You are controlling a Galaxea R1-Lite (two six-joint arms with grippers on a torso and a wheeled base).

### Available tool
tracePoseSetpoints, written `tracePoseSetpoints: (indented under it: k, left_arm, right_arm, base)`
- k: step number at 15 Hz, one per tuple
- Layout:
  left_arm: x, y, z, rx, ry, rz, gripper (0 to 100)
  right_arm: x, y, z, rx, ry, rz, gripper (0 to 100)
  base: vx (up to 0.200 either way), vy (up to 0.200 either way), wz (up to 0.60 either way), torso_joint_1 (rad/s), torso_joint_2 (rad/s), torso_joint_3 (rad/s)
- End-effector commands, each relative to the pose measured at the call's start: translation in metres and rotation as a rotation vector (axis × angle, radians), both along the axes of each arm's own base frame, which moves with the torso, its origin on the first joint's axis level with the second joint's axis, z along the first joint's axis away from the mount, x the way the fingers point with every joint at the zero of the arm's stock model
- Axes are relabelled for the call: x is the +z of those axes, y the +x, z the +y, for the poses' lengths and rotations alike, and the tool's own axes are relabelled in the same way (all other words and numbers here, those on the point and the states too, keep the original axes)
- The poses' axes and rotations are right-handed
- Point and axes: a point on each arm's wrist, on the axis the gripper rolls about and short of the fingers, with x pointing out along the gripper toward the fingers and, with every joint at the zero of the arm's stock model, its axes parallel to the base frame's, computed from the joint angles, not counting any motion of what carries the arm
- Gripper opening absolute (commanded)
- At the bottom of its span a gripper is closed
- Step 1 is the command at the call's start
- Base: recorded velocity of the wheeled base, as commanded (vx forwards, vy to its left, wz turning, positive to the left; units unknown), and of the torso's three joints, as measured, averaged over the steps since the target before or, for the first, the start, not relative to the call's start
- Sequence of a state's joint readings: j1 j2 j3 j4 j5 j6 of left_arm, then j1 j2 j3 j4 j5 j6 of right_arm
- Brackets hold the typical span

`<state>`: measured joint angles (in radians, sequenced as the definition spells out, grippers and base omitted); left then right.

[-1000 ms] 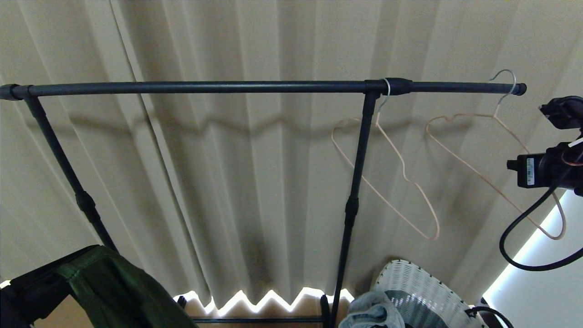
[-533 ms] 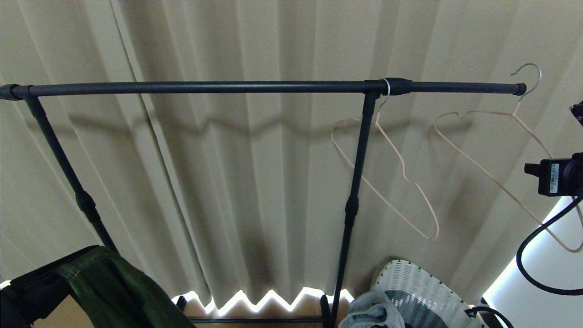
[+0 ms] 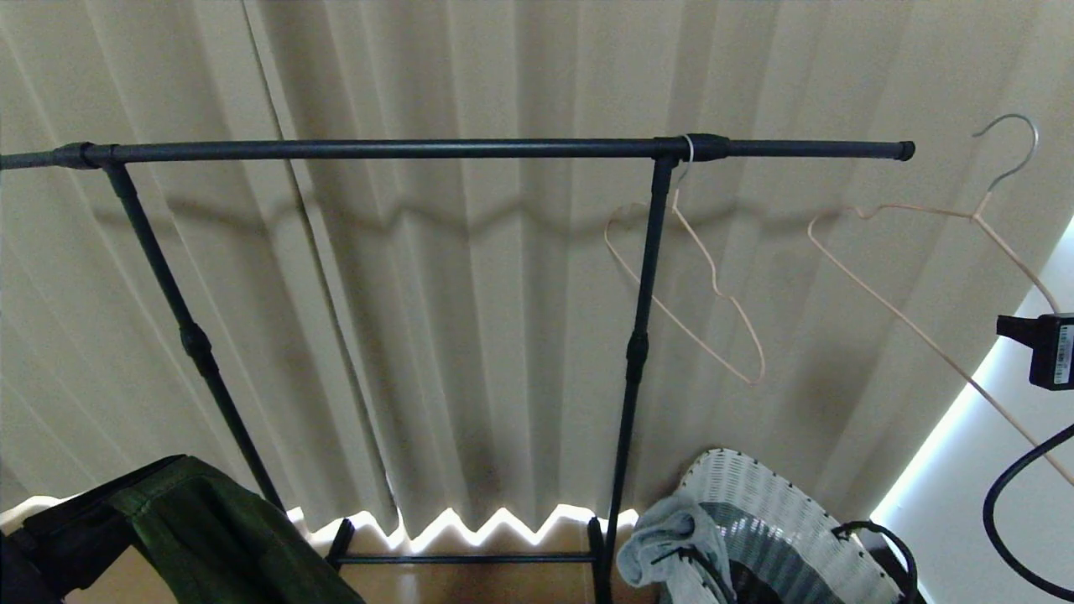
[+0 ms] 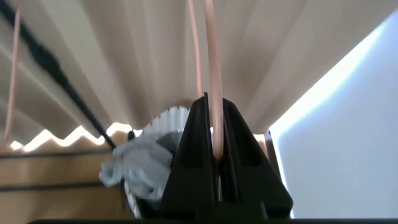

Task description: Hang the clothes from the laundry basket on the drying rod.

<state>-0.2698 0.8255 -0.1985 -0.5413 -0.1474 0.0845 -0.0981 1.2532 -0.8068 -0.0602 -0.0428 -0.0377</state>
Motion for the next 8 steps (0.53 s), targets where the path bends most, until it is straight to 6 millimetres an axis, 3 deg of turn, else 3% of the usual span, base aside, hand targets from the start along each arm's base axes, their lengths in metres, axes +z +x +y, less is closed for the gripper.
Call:
tracePoseSetpoints:
  k: [1, 4, 8]
  left_arm:
    - [-0.001, 0.0, 0.0, 0.0, 0.001, 0.005, 0]
    - [-0.001, 0.0, 0.0, 0.0, 0.001, 0.005, 0]
    - [-0.001, 0.0, 0.0, -0.002, 0.001, 0.003, 0]
  right_arm:
    - [0.0, -0.007, 0.001, 0.0, -0.002, -0.01, 0]
    - [-0.001, -0.014, 0.001, 0.0, -0.002, -0.016, 0]
    - [0.006, -0.024, 0.005, 0.048, 0.008, -0.059, 0]
  base:
    - [-0.2, 0.0, 0.0, 0.002, 0.0, 0.002]
    - [-0.2, 0.0, 0.0, 0.002, 0.01, 0.005]
    - [0.0, 0.0, 0.0, 0.0, 0.0, 0.0]
